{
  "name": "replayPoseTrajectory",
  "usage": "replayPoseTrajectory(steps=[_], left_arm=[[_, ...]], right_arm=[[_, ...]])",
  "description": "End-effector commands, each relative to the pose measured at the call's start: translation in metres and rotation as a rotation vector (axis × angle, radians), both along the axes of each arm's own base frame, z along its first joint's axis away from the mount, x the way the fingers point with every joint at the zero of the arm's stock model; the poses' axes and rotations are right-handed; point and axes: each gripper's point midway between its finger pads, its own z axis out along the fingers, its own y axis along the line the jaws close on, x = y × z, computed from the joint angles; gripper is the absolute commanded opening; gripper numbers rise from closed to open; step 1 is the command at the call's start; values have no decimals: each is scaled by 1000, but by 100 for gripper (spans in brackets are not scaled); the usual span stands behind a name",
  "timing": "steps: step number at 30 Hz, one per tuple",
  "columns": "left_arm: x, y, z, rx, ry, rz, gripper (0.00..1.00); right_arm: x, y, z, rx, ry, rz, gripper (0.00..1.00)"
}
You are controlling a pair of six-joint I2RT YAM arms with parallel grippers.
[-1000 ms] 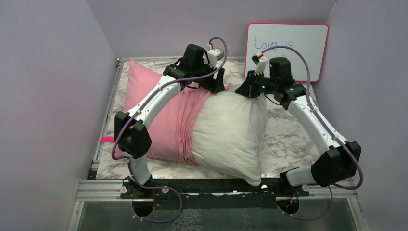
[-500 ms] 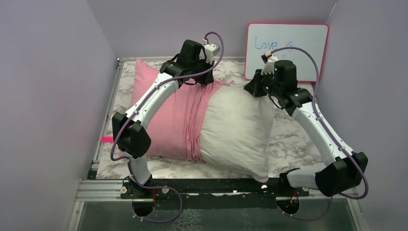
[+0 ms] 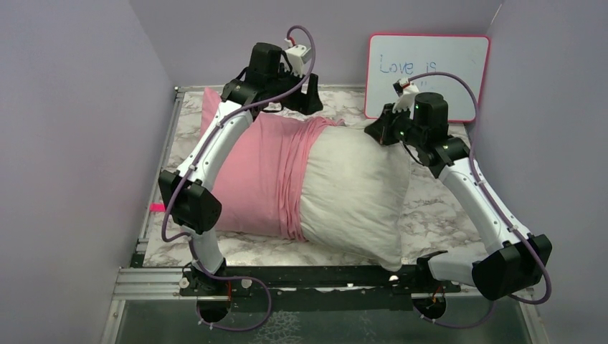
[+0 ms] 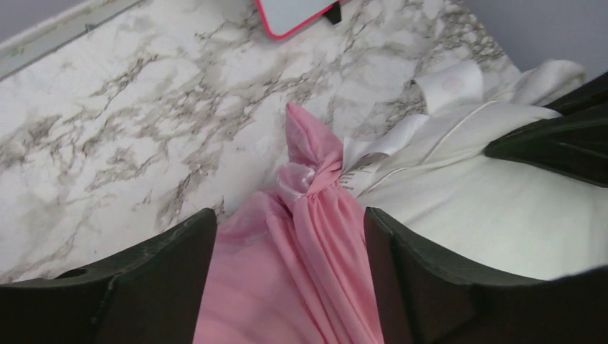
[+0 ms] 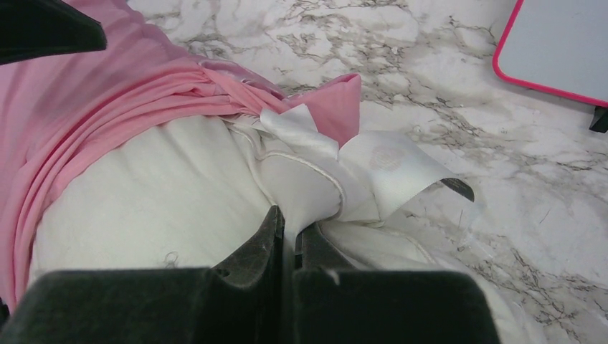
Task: Remove the pillowcase from the pillow
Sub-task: Remove the pillow from the pillowcase.
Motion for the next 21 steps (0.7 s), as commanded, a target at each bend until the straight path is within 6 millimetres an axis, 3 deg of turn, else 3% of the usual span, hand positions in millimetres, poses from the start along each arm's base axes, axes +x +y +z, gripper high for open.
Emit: replayPoseTrajectory(steps=[1, 5, 8, 14, 19, 21], left_arm=[[-20, -22, 29, -131, 2, -160, 83], [-28, -28, -7, -113, 135, -221, 84], [-25, -22, -30, -52, 193, -170, 78], [-17, -12, -43, 5, 189, -106, 77], [-28, -21, -43, -33, 215, -186, 56], [-29, -21, -41, -33, 205, -191, 35]], right_arm=[[-1, 10, 65, 73, -217, 74, 1], [0, 8, 65, 70, -212, 57, 1], [0, 5, 65, 65, -212, 43, 1], [-2, 6, 68, 70, -217, 48, 1], [0, 3, 66, 63, -212, 30, 1], [1, 2, 65, 59, -208, 19, 1]])
